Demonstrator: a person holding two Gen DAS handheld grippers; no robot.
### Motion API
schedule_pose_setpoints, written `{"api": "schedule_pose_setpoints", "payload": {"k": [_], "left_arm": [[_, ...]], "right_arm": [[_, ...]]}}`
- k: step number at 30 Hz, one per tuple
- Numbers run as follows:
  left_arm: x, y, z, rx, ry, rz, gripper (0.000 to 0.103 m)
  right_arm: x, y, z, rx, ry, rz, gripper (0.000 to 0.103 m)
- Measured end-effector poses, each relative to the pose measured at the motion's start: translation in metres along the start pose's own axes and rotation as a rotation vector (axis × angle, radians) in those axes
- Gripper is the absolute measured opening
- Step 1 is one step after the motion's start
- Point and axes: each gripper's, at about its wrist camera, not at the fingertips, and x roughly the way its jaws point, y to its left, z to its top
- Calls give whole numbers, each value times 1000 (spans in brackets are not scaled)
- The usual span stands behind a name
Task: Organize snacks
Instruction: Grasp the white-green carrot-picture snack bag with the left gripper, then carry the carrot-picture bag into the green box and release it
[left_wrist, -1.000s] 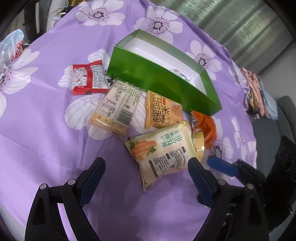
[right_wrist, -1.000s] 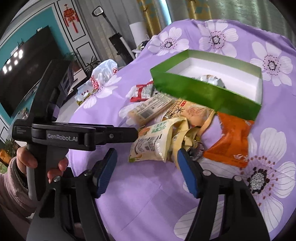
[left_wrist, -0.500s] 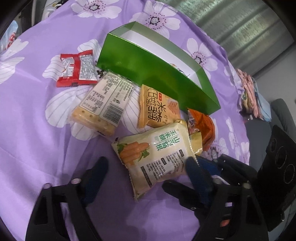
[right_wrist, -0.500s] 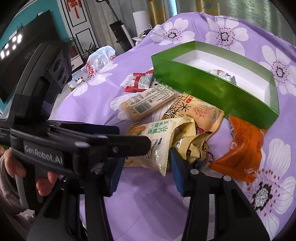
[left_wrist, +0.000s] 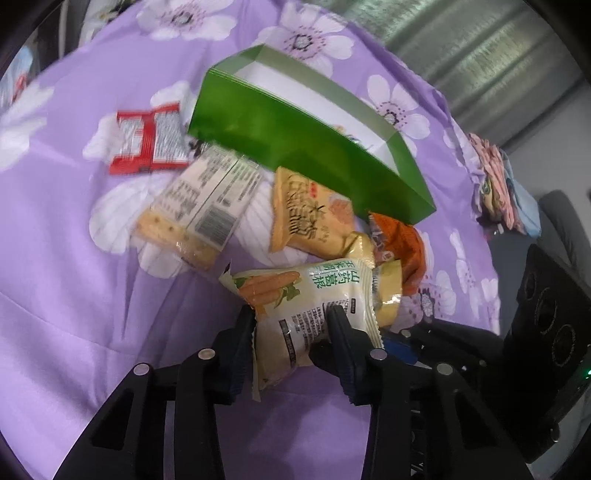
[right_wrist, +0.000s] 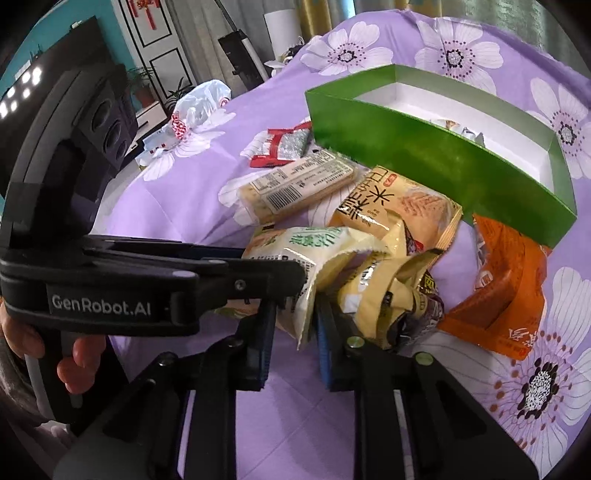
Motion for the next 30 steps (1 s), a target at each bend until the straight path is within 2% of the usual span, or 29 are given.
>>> {"api": "schedule_pose_setpoints", "payload": {"k": [6, 13, 22, 30], "left_arm": [[-24, -19, 10, 62, -72, -2, 41], [-38, -44, 40, 143, -143, -3, 41], [-24, -74, 91, 229, -193, 7, 41], [4, -90, 134, 265, -192, 25, 41]], "right_arm": [[-27, 4, 11, -9, -83, 4, 21], [-53, -4, 34, -18, -174, -12, 20], [-66, -42, 72, 2, -246, -66, 21], [-61, -82, 101, 39, -275, -108, 21]]}}
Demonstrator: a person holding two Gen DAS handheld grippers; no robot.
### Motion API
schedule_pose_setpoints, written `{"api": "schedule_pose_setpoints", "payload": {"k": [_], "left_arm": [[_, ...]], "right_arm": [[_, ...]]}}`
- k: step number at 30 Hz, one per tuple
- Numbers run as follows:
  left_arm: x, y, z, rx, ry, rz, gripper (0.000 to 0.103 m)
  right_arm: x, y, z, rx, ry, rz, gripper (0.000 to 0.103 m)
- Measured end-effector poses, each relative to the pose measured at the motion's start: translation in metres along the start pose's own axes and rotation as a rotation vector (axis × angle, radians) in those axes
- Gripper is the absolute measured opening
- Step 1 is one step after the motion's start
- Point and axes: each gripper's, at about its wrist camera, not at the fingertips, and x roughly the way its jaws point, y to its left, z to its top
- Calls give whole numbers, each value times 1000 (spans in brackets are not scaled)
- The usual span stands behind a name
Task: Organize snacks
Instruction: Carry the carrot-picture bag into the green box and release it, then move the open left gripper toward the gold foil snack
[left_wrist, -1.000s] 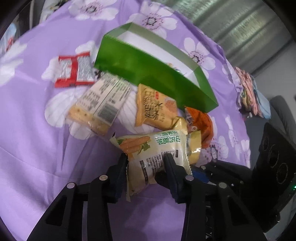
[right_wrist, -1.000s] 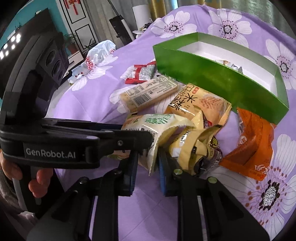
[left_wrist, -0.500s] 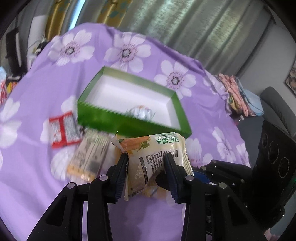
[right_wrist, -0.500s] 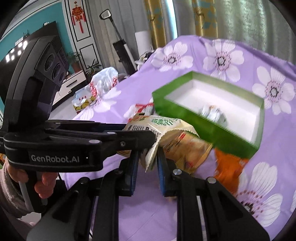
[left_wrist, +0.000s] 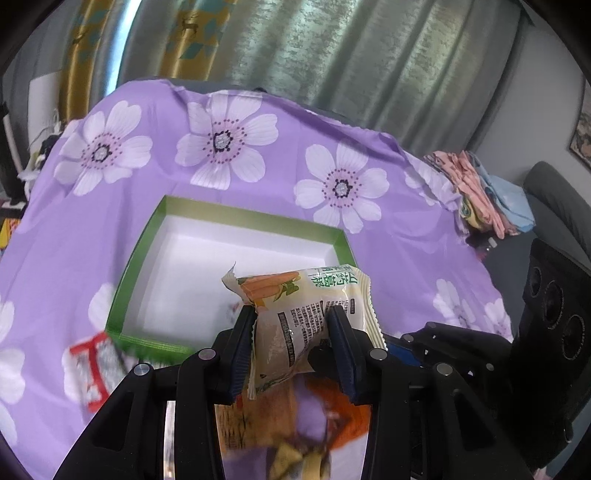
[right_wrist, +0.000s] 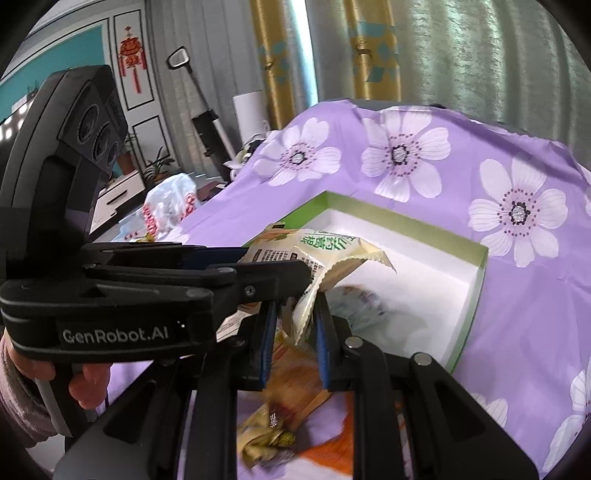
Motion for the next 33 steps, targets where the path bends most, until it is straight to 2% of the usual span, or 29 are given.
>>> {"api": "schedule_pose_setpoints", "payload": {"k": [8, 13, 14, 15, 18, 21, 26, 33], "left_arm": [[37, 0, 16, 17, 39, 27, 41], [51, 5, 21, -8, 53, 62, 41], [51, 6, 21, -14, 52, 67, 41], [50, 7, 21, -16, 51, 72, 46], [43, 11, 19, -17, 37, 100, 82], [32, 16, 14, -26, 27, 108, 84], [9, 19, -1, -25, 19, 134, 85], [-22, 15, -25, -25, 9, 123, 85]], "right_arm": [[25, -27, 8, 35, 27, -25, 21], [38, -35, 9, 43, 50, -57, 25], [39, -37, 8, 43, 52, -72, 28], [40, -38, 8, 44, 59, -83, 36], [36, -39, 4, 46, 60, -134, 51], [24, -36, -1, 50, 47, -171, 62], [0, -21, -10, 23, 31, -217, 75], [-36, 3, -23, 0, 12, -249, 76]]}}
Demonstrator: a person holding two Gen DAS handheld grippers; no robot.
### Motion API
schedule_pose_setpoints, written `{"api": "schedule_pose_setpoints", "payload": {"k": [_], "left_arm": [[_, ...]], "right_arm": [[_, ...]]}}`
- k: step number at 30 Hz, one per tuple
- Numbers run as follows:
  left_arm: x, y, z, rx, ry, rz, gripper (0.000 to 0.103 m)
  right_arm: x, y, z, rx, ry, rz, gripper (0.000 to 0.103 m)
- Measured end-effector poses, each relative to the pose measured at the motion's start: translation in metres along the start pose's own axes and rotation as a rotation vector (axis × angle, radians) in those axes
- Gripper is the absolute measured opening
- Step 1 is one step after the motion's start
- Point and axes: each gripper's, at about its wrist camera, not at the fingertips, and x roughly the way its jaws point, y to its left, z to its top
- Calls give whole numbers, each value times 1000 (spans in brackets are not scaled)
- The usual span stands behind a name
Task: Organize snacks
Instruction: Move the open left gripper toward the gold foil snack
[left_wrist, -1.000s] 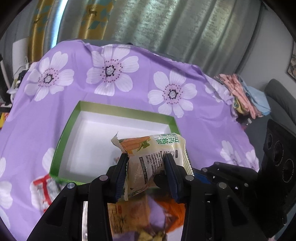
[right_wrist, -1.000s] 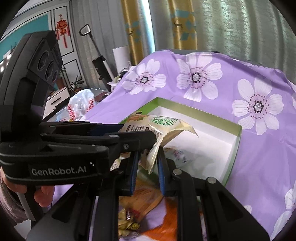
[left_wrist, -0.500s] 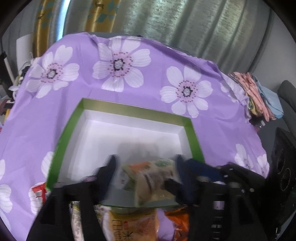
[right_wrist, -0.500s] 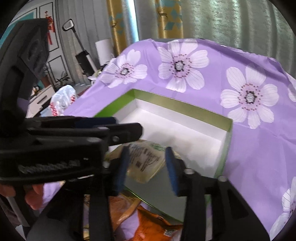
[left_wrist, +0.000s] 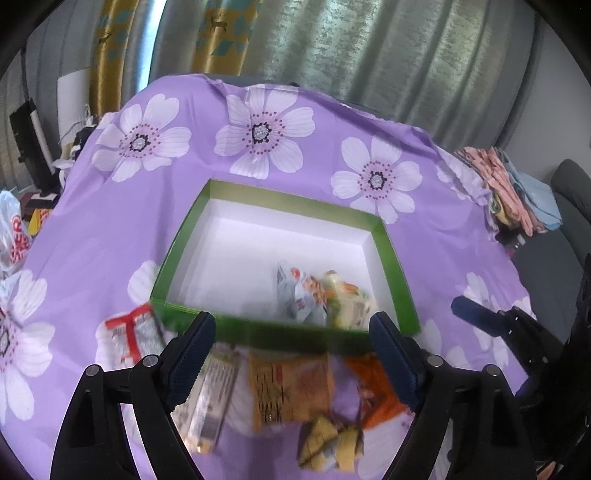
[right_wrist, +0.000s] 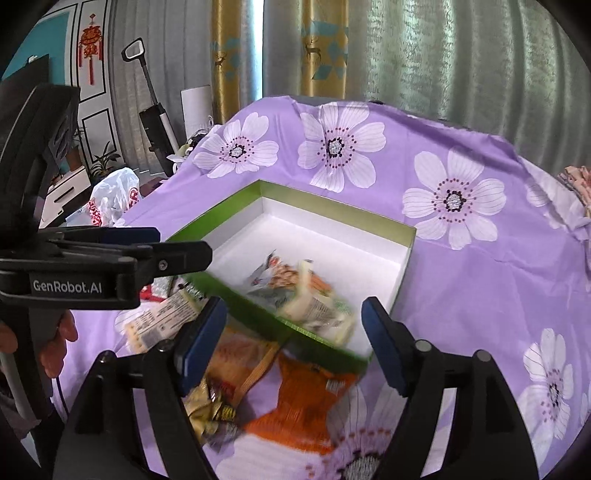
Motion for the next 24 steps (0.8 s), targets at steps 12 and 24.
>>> {"api": "schedule_pose_setpoints", "payload": {"k": [12, 24], "left_arm": [[-35, -10, -32, -13, 12, -36, 85], [-35, -12, -57, -28, 61, -44, 85]], "right_arm": [[-46, 23, -19, -32, -30, -4, 76], [-60, 31, -35, -31, -24, -4, 90]]}}
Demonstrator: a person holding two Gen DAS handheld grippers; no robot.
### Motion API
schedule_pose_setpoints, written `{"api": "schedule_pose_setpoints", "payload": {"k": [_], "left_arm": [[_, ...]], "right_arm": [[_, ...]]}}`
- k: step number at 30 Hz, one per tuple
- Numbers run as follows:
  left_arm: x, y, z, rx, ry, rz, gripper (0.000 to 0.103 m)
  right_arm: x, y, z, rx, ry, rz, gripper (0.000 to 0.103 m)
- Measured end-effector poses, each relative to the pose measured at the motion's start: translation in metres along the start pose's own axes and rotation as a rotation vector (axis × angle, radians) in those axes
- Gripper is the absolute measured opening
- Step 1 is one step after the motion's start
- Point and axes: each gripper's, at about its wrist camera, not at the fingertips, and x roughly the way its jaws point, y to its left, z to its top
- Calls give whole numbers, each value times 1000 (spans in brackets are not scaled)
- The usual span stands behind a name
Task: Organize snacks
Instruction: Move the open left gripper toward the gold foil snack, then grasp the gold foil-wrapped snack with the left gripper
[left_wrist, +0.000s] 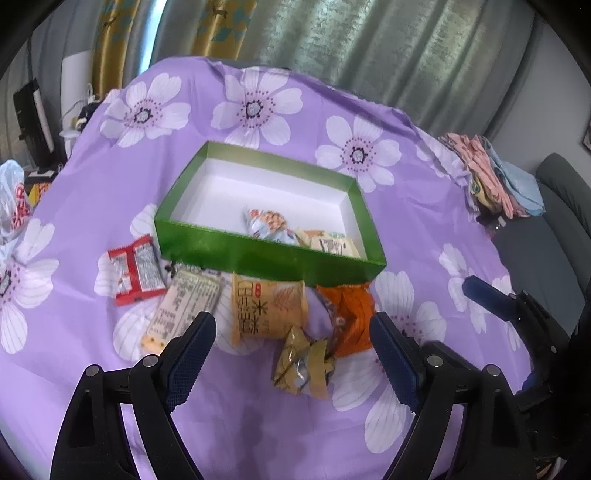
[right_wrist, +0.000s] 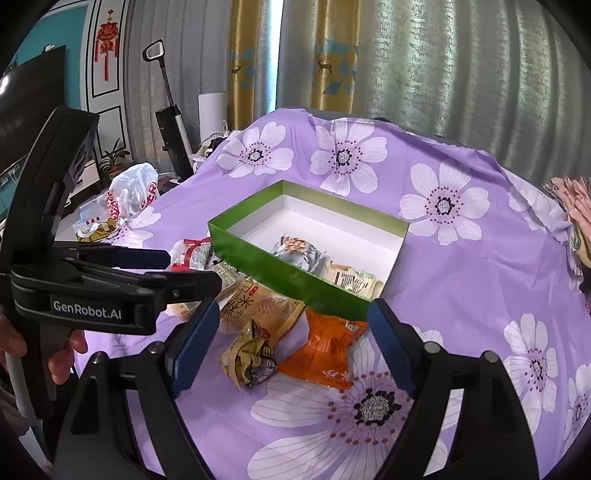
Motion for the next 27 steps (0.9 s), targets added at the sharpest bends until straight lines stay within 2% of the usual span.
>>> {"api": "schedule_pose_setpoints", "payload": {"k": [2, 8, 12, 17, 27], "left_arm": [[3, 4, -5, -14, 17, -4, 85], [17, 17, -21, -52, 78, -12, 85], [29, 20, -32, -63, 121, -48, 85], [48, 14, -43, -41, 167, -95, 85], [74, 7, -41, 2, 188, -117, 85]], "right_arm": [[2, 1, -6, 7, 14, 7, 92], [18, 4, -39, 57, 108, 141, 92], [36, 10, -62, 96, 175, 210, 92], [54, 13, -73, 153, 208, 292, 92], [91, 6, -79, 238, 251, 352, 78]]}}
